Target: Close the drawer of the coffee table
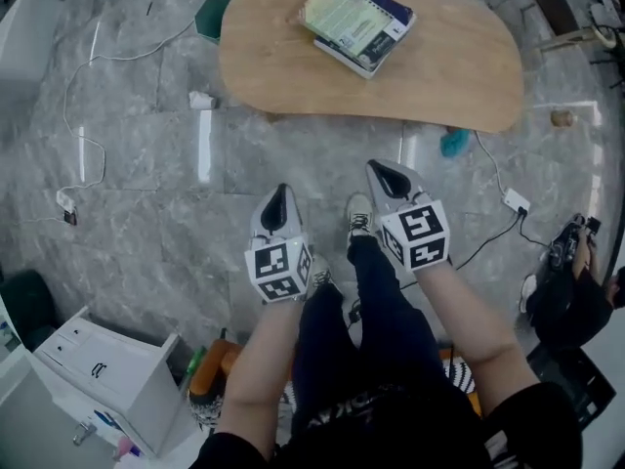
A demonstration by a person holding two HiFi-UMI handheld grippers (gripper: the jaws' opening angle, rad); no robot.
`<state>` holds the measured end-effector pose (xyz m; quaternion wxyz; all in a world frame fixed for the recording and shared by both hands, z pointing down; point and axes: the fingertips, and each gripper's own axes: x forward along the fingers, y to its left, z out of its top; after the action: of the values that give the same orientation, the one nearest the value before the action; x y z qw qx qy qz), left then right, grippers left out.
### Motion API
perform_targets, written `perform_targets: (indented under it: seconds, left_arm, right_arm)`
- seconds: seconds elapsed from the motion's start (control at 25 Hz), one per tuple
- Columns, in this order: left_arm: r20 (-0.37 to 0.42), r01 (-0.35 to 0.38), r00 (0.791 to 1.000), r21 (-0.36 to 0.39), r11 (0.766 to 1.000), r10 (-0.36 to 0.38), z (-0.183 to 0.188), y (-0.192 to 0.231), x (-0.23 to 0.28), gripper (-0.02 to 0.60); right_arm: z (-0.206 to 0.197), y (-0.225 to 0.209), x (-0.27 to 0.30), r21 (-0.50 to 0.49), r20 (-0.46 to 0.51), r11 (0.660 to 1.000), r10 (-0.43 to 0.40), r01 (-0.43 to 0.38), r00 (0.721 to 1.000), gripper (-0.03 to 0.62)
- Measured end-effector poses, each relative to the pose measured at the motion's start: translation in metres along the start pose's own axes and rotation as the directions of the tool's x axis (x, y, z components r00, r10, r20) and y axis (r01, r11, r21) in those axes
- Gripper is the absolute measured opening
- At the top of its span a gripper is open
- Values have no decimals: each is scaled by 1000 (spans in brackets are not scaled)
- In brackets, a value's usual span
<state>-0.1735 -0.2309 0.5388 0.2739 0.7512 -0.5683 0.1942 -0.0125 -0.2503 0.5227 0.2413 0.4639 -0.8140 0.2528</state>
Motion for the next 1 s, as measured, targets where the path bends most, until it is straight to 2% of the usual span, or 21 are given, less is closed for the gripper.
perform_targets:
  seconds: [0.2,0.44,0.72,1.0]
  left_arm:
    - [-27,110,994,51,993,-109,34,-37,-84,5]
    - [16,199,979,108,974,-202,68,-60,-192,5]
    - [79,263,959,113,958,-272,79,-70,-298,5]
    - [85,326,935,168,930,-344,59,-106,-368,5]
  right_arm:
    - [39,65,-70,-12,53,1000,16,-15,998,2]
    - [71,126,-167,-22,125,1000,21,-19,992,2]
    - [75,185,-270,-36,208,999,12,-4,978,2]
    - [51,230,-352,-47,247,998,45,-34,968,2]
